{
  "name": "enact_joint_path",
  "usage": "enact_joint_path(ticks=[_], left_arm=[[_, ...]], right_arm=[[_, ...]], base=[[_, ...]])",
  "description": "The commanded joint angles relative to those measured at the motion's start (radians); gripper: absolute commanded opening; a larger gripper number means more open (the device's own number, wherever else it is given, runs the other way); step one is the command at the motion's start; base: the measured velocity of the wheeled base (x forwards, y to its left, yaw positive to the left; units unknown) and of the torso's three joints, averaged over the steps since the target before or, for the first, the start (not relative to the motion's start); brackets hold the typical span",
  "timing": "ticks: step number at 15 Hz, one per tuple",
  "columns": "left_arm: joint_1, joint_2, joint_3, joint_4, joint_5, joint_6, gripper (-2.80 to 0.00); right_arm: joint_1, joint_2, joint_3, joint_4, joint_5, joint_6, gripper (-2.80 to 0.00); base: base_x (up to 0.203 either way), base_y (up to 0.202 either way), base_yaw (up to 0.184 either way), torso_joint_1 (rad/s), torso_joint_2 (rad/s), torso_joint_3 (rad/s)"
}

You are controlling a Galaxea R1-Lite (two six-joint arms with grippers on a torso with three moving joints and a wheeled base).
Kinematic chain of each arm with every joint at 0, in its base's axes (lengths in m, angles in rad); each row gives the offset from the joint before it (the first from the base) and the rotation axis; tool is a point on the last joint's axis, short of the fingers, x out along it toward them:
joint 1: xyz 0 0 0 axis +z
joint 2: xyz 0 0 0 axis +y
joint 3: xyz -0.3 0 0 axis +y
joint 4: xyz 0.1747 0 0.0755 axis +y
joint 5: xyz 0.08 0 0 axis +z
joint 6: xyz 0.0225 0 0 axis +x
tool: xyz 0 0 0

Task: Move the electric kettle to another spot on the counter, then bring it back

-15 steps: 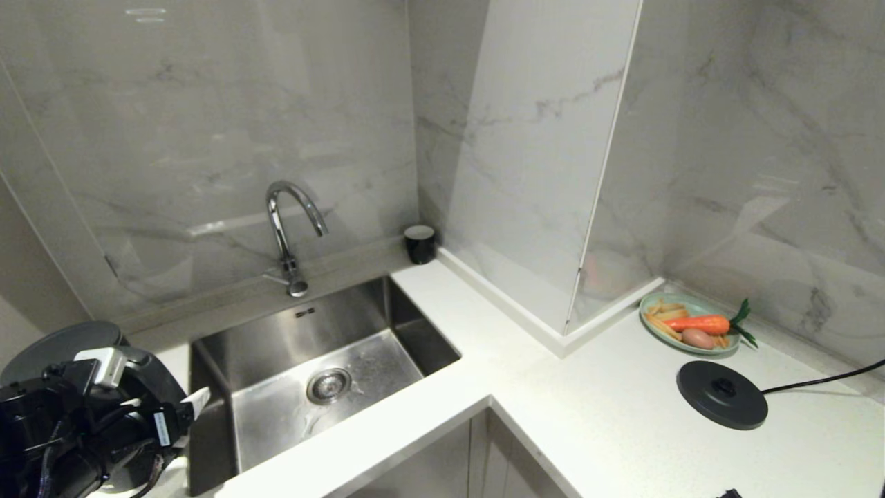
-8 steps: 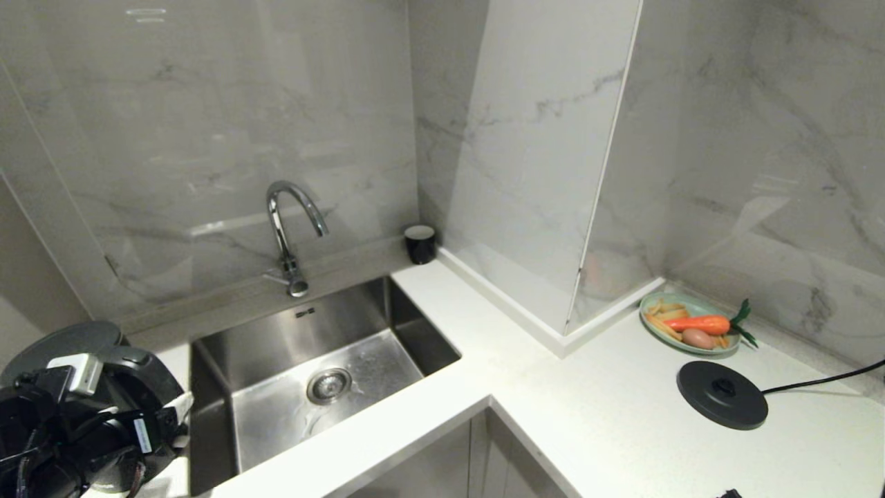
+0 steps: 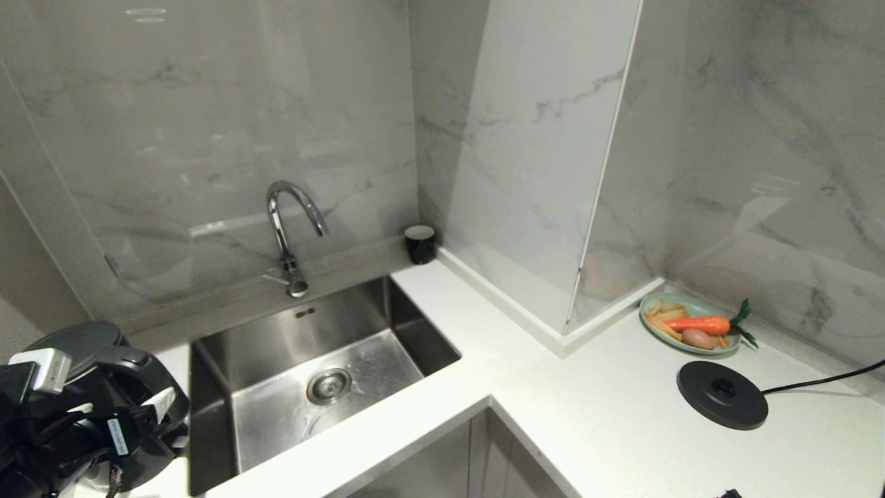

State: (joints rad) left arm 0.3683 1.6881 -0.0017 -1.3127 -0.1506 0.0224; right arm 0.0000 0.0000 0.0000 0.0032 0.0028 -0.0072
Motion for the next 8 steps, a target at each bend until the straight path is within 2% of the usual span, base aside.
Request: enact_joint_path(ticks=[1,5,8], left_arm=[[-0.001,-0.203,0.000,0.115,-0.024,0.000,0.00],[-0.007,-0.444,0.000,0.325,-0.086,0.000,0.00],[-0.025,-0.587,-0.004,0.406,-0.132,-0.001,0.00]], right_arm=[[0.000,0.000,0.000,0.000,0.000,0.000,-2.80],[0.000,0.002,0.000,0.000,0.000,0.000,-2.80],[0.000,0.002,0.000,0.001,0.000,0.001,-2.80]], base=[[0.000,0.000,0.000,0.000,0.00,0.000],[0.000,0.000,0.000,0.000,0.00,0.000],[0.000,0.000,0.000,0.000,0.00,0.000]])
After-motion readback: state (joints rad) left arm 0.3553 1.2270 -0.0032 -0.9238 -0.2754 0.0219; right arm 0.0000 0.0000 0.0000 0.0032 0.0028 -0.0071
